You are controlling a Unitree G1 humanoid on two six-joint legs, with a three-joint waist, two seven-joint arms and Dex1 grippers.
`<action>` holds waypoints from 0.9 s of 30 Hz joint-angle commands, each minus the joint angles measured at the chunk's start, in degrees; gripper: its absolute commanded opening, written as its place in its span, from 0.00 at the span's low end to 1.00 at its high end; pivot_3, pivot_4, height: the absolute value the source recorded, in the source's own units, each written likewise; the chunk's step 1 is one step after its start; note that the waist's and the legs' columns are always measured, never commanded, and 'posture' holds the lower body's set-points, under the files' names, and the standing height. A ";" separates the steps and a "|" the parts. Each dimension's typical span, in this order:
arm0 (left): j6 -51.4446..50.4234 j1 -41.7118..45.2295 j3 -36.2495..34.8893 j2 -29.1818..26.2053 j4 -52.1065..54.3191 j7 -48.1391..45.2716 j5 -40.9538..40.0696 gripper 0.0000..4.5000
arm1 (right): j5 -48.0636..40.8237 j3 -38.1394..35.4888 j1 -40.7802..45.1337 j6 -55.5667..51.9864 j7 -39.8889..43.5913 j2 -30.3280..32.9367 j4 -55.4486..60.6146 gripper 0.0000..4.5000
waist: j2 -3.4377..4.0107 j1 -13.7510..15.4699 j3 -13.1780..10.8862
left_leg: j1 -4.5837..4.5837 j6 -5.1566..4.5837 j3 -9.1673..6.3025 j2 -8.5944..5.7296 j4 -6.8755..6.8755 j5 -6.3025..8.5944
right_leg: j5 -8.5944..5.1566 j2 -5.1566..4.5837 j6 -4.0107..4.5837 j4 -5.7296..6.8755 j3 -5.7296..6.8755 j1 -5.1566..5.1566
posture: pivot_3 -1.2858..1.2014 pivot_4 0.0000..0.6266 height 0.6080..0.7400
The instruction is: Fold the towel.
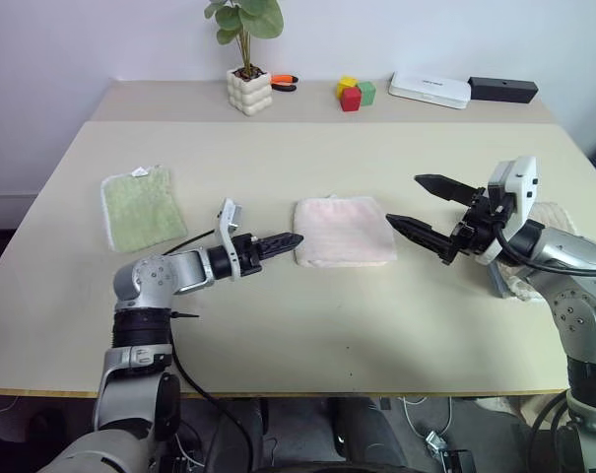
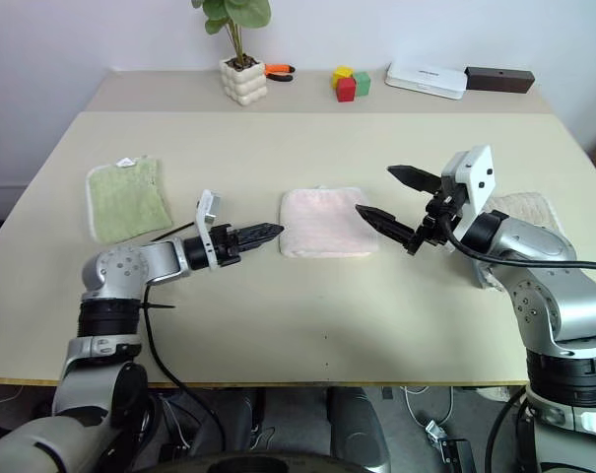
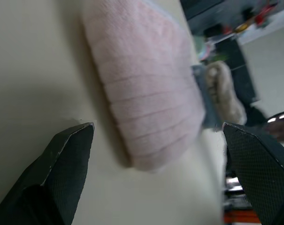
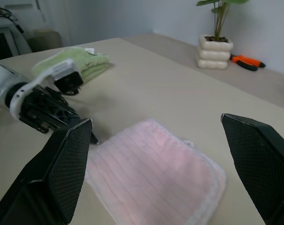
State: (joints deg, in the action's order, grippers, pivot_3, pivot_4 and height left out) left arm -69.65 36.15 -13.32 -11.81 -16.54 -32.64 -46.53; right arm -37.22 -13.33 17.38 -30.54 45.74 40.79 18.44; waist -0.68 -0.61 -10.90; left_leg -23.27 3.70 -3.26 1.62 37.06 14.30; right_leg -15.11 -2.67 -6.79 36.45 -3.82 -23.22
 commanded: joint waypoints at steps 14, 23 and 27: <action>7.78 13.26 -7.95 14.97 -26.43 10.39 1.43 0.22 | 0.64 0.26 3.00 0.19 -4.54 -0.54 3.11 1.00 | 0.03 0.23 0.06 | 0.04 0.01 -0.06 -0.07 0.04 -0.01 | 0.00 -0.02 -0.02 -0.05 0.02 0.13 | 0.52 0.24 1.00; 13.71 14.89 -12.74 15.51 -24.13 15.48 1.34 0.05 | 1.92 1.17 3.59 1.17 -5.16 -1.29 2.10 1.00 | 0.04 0.10 0.07 | 0.05 0.03 -0.11 -0.10 0.04 -0.02 | 0.02 -0.03 -0.05 -0.05 0.03 0.16 | 0.52 0.24 1.00; 22.36 12.67 -12.86 14.85 -15.08 17.03 2.75 0.05 | 3.02 1.67 3.63 1.91 -4.82 -1.81 1.47 1.00 | 0.03 -0.49 0.05 | 0.04 0.07 -0.10 -0.09 0.02 -0.04 | 0.02 -0.02 -0.05 -0.04 0.02 0.12 | 0.52 0.24 1.00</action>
State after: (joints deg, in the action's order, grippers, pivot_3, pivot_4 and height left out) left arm -51.42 49.26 -25.52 4.16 -36.87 -15.79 -44.44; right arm -34.43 -10.97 19.99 -29.89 40.81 39.22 19.71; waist -0.65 -1.09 -10.85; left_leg -23.23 3.77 -3.36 1.54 37.04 14.26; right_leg -15.09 -2.67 -6.83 36.42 -3.82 -23.16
